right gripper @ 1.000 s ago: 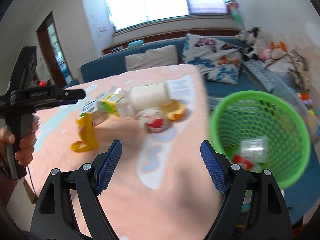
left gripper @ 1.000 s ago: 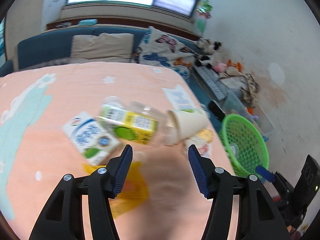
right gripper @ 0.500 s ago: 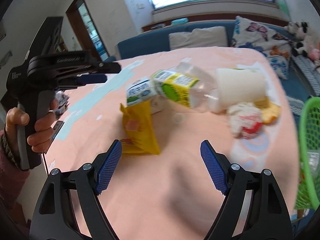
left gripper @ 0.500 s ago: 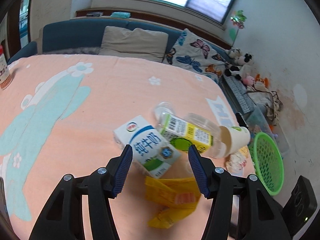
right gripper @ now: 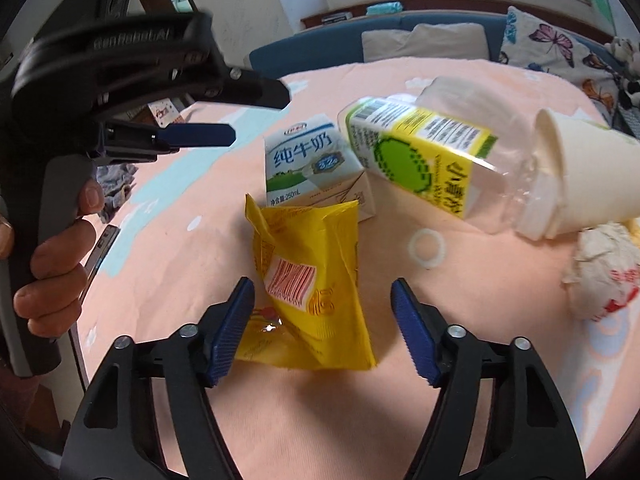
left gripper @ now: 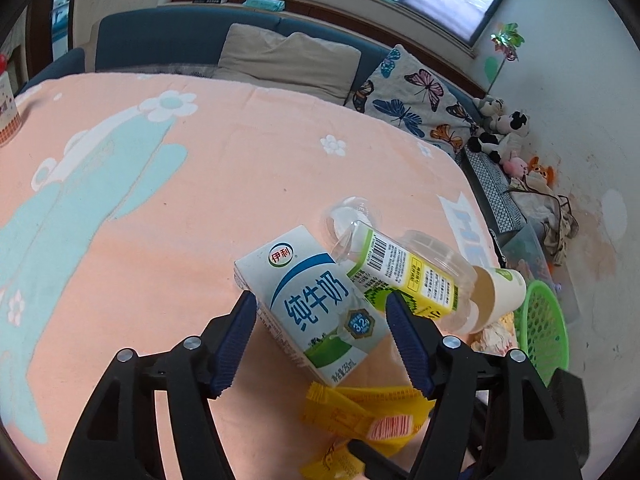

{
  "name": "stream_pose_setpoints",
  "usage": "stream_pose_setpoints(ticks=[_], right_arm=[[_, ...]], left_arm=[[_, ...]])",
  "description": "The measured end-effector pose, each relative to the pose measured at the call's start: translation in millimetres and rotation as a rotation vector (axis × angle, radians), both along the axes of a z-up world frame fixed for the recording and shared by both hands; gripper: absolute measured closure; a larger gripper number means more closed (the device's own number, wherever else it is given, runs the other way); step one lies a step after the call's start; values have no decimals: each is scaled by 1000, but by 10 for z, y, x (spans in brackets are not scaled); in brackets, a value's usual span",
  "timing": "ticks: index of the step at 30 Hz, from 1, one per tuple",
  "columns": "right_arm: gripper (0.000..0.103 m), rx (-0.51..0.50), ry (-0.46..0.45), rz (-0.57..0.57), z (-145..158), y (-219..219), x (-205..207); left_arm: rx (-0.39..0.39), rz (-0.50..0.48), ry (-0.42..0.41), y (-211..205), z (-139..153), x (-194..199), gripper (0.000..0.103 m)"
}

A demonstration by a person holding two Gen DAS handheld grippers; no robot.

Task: Collect trash
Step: 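Move both grippers toward the yellow snack wrapper and milk carton, then grasp the yellow snack wrapper with the right gripper while the left grasps the white milk carton, then carry the yellow wrapper over the green basket and open the right gripper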

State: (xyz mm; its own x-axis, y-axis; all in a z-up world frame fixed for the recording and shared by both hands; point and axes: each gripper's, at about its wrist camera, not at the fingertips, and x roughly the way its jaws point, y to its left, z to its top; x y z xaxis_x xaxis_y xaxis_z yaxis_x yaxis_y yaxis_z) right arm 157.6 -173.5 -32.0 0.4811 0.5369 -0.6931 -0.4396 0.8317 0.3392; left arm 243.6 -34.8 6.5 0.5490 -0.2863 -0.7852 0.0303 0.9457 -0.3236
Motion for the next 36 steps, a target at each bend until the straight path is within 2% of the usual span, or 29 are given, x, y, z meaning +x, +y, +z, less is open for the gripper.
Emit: stream_pose_setpoints(ticks=[1,4,7,10,14,22,29,33,36], right_arm=[[48,1,4,1,-14,9,7],[59,13,9,6,-26,1,-16],[66,18,1,2,9,-51,-90],[69,6,-16,-10,58,-139,-206],[70,-13,-43,-26,132,-257,-340],[70,-16,-82,-87,277,-618,-599],[70,-35,-118,-160,407,-963,-672],[70,-46,-129,-208,447,-1173,-703],[70,-54,-137,-251,478,-1360,-751]], left_arm=[[-5,5,8,-7,-20,23,36],[-11,12,24,-47,-73,65,35],[1,21,37,-106,-123,102,32],[-5,38,52,-146,-170,127,29],[-2,72,61,-197,-213,170,26],[65,124,39,-260,-215,213,26],[99,177,53,-256,-258,244,26],[59,199,104,-196,-412,267,26],[26,207,112,-184,-461,265,26]])
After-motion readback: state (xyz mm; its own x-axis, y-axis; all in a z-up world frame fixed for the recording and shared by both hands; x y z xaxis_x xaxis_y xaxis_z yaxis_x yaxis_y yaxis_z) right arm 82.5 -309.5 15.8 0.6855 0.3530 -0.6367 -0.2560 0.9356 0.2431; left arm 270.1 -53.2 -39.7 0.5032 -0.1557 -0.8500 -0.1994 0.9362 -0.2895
